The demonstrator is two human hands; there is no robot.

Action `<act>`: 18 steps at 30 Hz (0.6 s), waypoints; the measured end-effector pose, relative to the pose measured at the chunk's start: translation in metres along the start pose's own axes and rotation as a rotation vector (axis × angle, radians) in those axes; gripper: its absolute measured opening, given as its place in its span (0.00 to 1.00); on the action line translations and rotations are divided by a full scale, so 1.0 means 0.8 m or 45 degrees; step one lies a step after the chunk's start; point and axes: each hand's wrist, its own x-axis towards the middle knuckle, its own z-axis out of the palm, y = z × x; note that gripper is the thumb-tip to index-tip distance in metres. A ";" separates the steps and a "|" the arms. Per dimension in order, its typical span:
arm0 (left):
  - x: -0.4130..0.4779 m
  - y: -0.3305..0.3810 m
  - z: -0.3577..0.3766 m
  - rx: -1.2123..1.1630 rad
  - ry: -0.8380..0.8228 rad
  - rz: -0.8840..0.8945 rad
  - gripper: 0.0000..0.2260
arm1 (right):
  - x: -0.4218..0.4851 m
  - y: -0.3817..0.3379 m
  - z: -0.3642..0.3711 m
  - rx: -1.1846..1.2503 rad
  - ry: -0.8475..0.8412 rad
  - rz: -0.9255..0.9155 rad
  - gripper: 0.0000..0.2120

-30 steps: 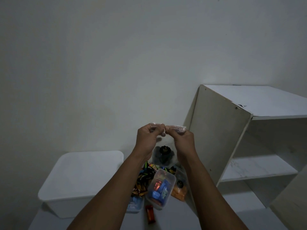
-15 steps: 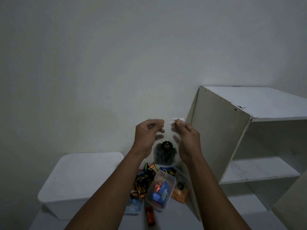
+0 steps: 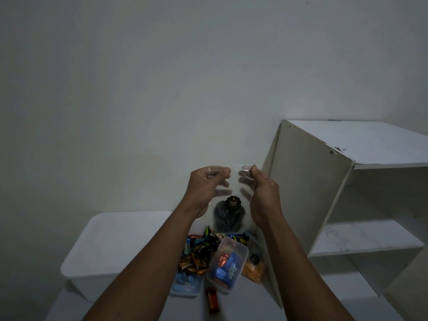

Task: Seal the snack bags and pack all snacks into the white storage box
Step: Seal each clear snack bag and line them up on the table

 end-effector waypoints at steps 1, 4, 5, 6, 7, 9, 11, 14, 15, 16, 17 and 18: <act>-0.001 0.001 0.001 0.000 -0.008 0.000 0.08 | 0.000 0.000 0.001 0.007 0.005 -0.006 0.13; -0.001 0.003 -0.001 -0.005 -0.071 -0.004 0.06 | 0.001 -0.001 -0.002 0.054 0.027 0.000 0.13; -0.001 0.002 -0.002 -0.014 -0.103 -0.010 0.06 | 0.001 -0.002 -0.004 0.059 0.031 -0.002 0.13; -0.001 0.002 -0.003 -0.004 -0.117 -0.008 0.07 | 0.002 -0.002 -0.006 0.048 0.030 -0.008 0.13; -0.001 0.000 -0.003 0.021 -0.105 0.008 0.07 | 0.001 -0.001 -0.008 0.029 0.022 -0.017 0.13; -0.002 -0.002 -0.001 0.060 -0.035 0.047 0.07 | -0.001 0.000 -0.010 -0.012 0.003 -0.029 0.13; -0.003 -0.006 0.001 0.039 -0.018 0.036 0.07 | -0.003 0.003 -0.015 -0.070 -0.012 -0.051 0.14; -0.009 -0.015 -0.003 -0.017 -0.047 -0.036 0.08 | -0.010 0.017 -0.037 -0.275 -0.123 -0.037 0.14; -0.010 -0.021 -0.006 -0.049 -0.035 -0.060 0.08 | -0.016 0.024 -0.046 -0.365 -0.192 -0.001 0.15; -0.013 -0.026 -0.009 -0.072 -0.015 -0.087 0.09 | -0.022 0.035 -0.057 -0.448 -0.261 0.050 0.16; -0.014 -0.033 -0.012 -0.094 -0.001 -0.108 0.10 | -0.030 0.046 -0.066 -0.492 -0.325 0.112 0.16; -0.016 -0.040 -0.015 -0.090 0.020 -0.135 0.11 | -0.038 0.059 -0.075 -0.504 -0.373 0.166 0.13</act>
